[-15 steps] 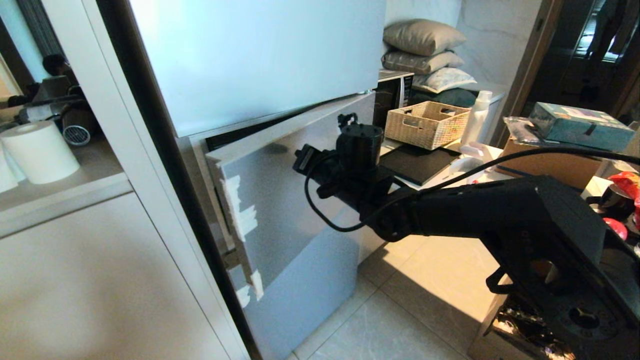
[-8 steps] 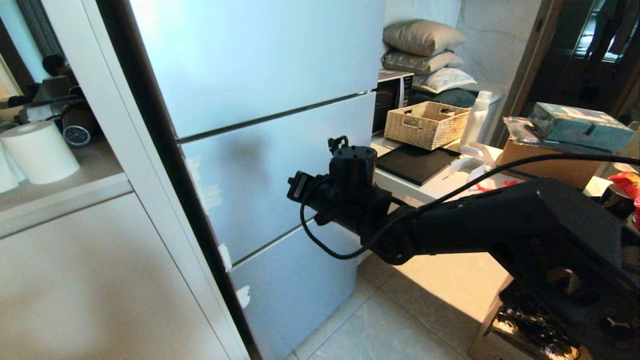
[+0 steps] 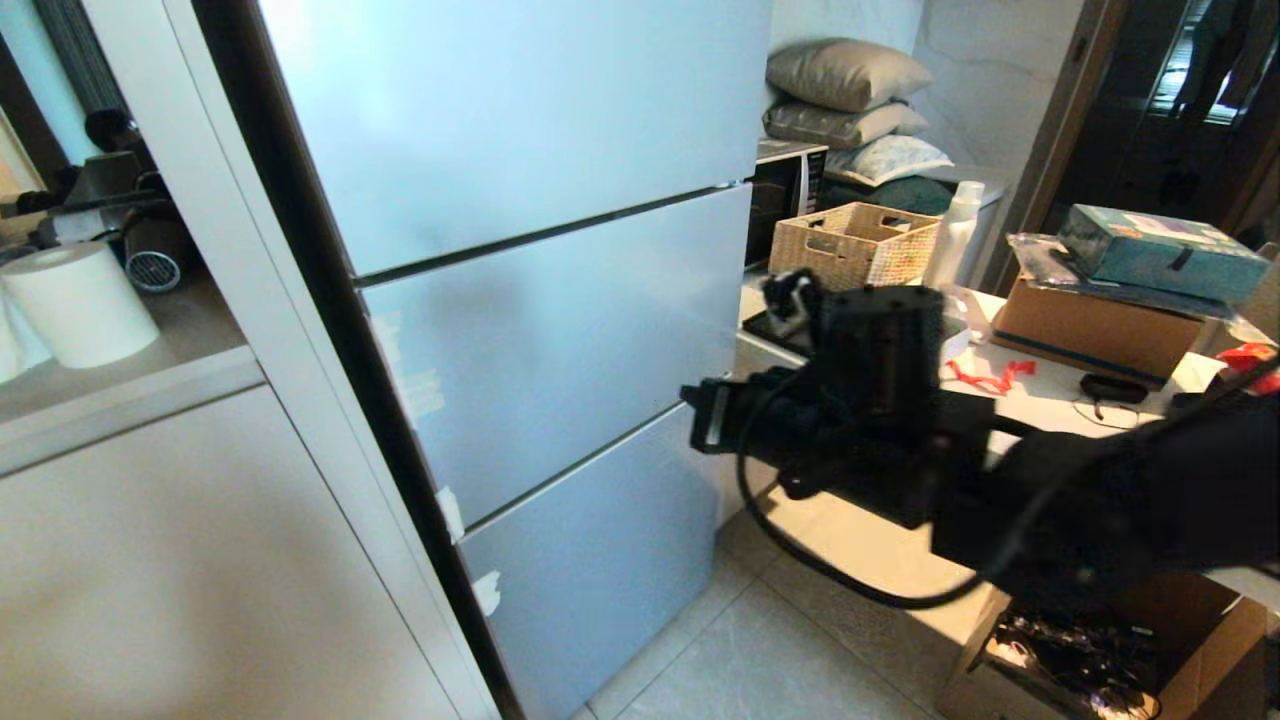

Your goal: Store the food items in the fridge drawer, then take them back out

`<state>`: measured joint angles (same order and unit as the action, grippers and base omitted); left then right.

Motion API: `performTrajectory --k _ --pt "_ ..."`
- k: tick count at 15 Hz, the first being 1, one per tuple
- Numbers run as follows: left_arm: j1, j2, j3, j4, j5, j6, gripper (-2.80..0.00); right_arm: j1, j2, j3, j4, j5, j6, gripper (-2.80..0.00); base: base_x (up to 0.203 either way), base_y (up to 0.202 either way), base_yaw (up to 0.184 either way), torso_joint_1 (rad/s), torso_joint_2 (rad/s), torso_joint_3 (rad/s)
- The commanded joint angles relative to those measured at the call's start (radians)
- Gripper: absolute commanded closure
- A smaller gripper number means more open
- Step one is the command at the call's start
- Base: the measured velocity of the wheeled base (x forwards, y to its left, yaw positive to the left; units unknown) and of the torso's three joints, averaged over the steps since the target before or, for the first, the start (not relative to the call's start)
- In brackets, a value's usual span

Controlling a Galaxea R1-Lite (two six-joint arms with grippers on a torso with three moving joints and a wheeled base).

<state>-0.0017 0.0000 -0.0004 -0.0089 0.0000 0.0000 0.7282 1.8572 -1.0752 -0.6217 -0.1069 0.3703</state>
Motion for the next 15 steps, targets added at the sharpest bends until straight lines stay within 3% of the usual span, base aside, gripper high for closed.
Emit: performTrajectory --k 1,4,8,12,15 --pt "0.000 0.000 0.002 0.000 0.000 0.000 0.00 -0.054 -0.416 0.265 0.016 -0.022 -0.102 0.00 0.000 0.000 0.000 0.000 0.00 0.000" --pt "0.000 0.000 0.002 0.000 0.000 0.000 0.00 -0.269 -0.840 0.562 0.105 0.014 -0.241 0.00 0.000 0.000 0.000 0.000 0.00 0.000" --pt "0.000 0.000 0.002 0.000 0.000 0.000 0.00 -0.539 -1.337 0.926 0.211 0.095 -0.349 0.00 0.000 0.000 0.000 0.000 0.00 0.000" --pt "0.000 0.000 0.002 0.000 0.000 0.000 0.00 -0.678 -1.713 1.038 0.535 0.114 -0.393 0.00 0.000 0.000 0.000 0.000 0.00 0.000" --pt "0.000 0.000 0.002 0.000 0.000 0.000 0.00 -0.716 -1.863 1.067 0.612 0.109 -0.436 0.00 0.000 0.000 0.000 0.000 0.00 0.000"
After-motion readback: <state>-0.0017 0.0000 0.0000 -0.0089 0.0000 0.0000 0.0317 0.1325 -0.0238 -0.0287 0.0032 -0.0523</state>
